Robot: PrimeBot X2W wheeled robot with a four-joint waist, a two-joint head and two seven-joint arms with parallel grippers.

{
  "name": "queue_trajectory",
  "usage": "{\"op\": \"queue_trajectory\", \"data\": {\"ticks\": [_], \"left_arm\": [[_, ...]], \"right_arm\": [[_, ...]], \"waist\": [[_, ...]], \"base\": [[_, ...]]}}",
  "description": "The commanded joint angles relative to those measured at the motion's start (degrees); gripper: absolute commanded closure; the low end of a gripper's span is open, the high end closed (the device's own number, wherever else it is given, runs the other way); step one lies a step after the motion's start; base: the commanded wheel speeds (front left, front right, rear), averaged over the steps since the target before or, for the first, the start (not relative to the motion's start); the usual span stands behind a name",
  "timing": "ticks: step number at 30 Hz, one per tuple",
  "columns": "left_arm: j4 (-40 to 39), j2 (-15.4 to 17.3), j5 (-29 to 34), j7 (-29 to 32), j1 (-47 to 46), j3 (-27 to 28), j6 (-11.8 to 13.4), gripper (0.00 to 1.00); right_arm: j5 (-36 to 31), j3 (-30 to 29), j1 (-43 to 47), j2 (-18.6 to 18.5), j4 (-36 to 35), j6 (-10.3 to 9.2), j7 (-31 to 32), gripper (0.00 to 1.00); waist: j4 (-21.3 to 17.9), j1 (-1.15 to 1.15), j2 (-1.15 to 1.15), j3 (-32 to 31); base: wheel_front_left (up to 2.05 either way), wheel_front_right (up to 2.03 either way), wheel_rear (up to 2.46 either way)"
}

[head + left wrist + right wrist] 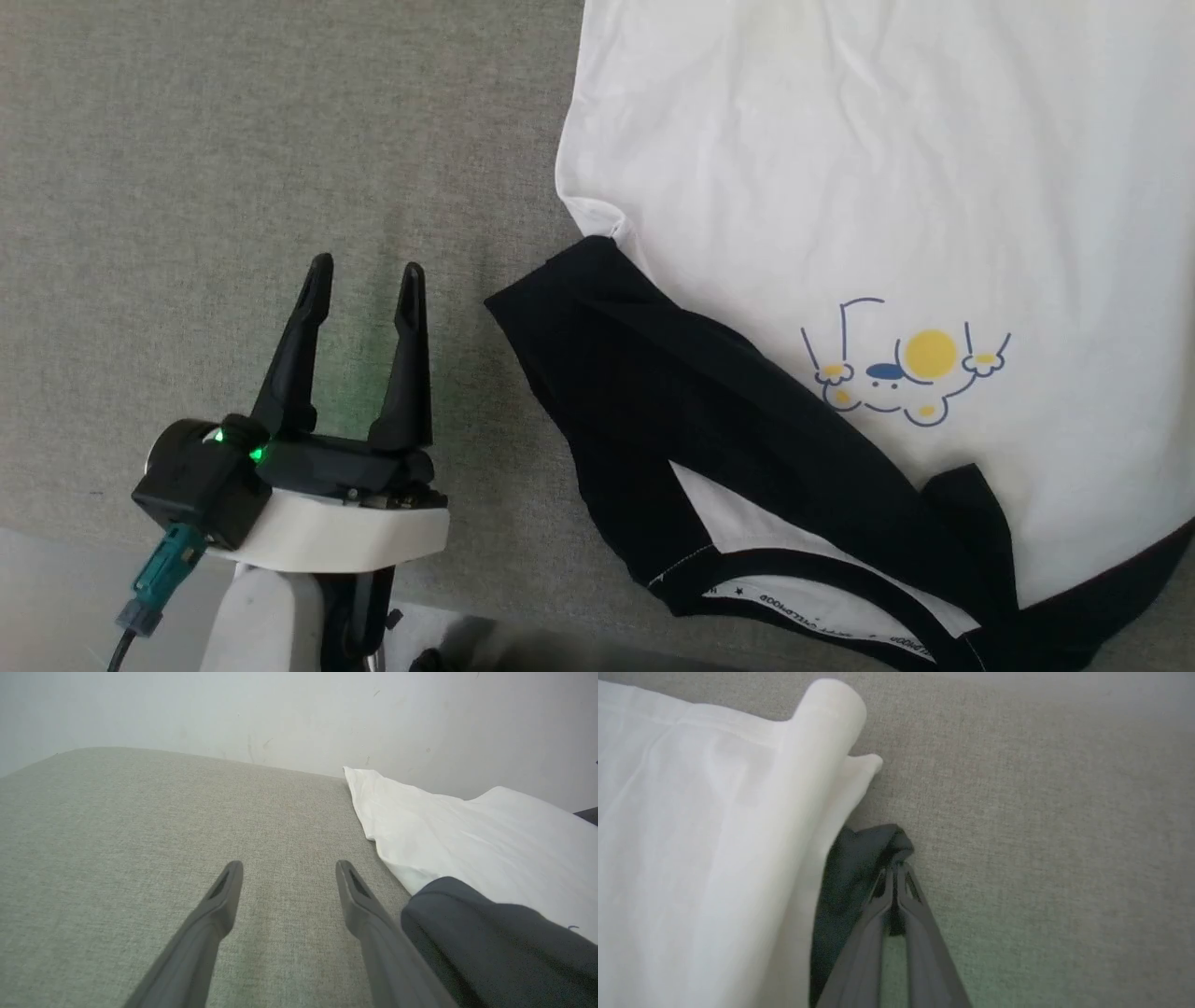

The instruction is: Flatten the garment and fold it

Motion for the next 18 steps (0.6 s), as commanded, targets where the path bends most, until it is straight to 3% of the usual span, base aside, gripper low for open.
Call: {"op": "queue_trajectory", "data": {"ticks": [1, 9, 18], "left_arm": [[0.3, -0.3, -0.3, -0.3, -1.0, 0.0, -0.4, 0.0], [0.7, -0.2, -0.1, -0.3, -0.4, 0.7, -0.4, 0.0], [1.6, 0.0, 0.1, -0.3, 2.4, 1.8, -0.4, 0.0]], "right_arm": [[-0.8, -0.5, 0.2, 0.0, 0.4, -0.04, -0.7, 1.0], [-1.9, -2.4, 0.7, 0.9, 1.4, -0.04, -4.6, 1.0], [-1.4, -5.3, 5.0, 0.8, 2.8, -0.04, -7.6, 1.0]], "waist": [[-0.3, 0.0, 0.0, -0.6], [-2.0, 0.0, 0.0, -3.6], [-4.0, 0.0, 0.0, -11.3]], "base": [[0.0, 0.0, 0.0], [0.0, 0.0, 0.0], [0.0, 0.0, 0.0]]}}
